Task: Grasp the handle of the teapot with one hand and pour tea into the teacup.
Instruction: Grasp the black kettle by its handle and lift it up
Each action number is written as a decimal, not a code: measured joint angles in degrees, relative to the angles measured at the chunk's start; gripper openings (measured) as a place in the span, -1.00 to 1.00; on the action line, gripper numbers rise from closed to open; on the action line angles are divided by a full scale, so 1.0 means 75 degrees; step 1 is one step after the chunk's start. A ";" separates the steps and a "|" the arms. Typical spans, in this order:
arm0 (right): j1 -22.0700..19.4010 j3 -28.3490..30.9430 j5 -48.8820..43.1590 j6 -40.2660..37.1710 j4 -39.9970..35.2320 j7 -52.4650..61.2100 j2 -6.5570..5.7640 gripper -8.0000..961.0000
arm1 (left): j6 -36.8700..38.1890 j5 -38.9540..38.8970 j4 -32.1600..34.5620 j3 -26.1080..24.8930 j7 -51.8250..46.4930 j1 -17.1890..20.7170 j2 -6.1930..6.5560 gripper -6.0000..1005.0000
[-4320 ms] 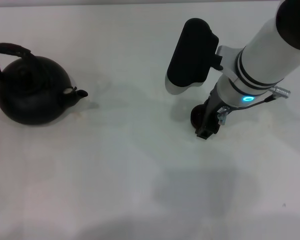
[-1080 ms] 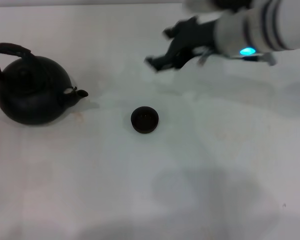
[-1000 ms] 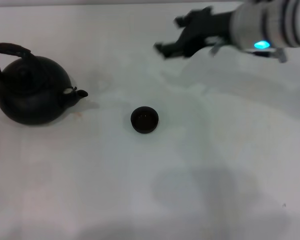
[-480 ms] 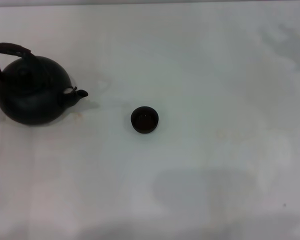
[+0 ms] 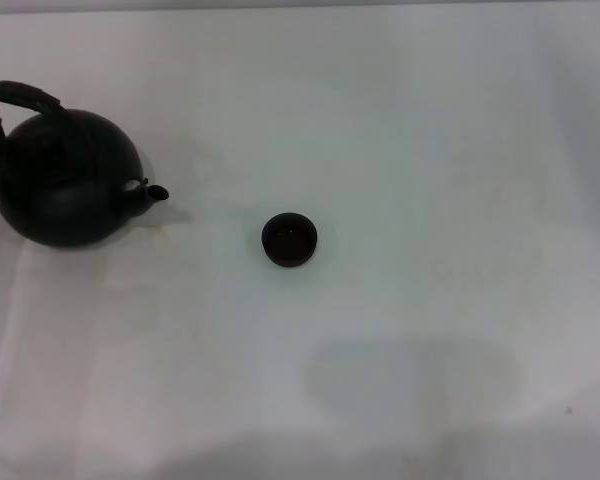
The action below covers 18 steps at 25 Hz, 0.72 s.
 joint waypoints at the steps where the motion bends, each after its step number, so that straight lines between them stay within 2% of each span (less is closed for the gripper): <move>1: 0.0011 0.0213 0.0128 0.0006 0.0100 -0.0065 -0.0008 0.72 | 0.0000 0.0002 -0.0006 0.0000 0.0005 -0.0001 -0.0006 0.74; 5: -0.0018 0.0674 0.0155 -0.0024 0.0180 0.0045 -0.0029 0.72 | -0.0016 0.0007 0.0008 0.0000 0.0053 0.0082 -0.0016 0.74; 12: -0.0013 0.0625 0.0134 0.0286 0.0669 0.0213 -0.0022 0.73 | -0.0105 0.0086 0.0265 0.0007 0.0075 0.0140 0.0015 0.74; 18: -0.0043 0.0618 0.0118 0.0816 0.1040 0.0288 -0.0013 0.73 | -0.0245 0.0675 0.0687 0.0171 0.0115 0.0075 0.0015 0.73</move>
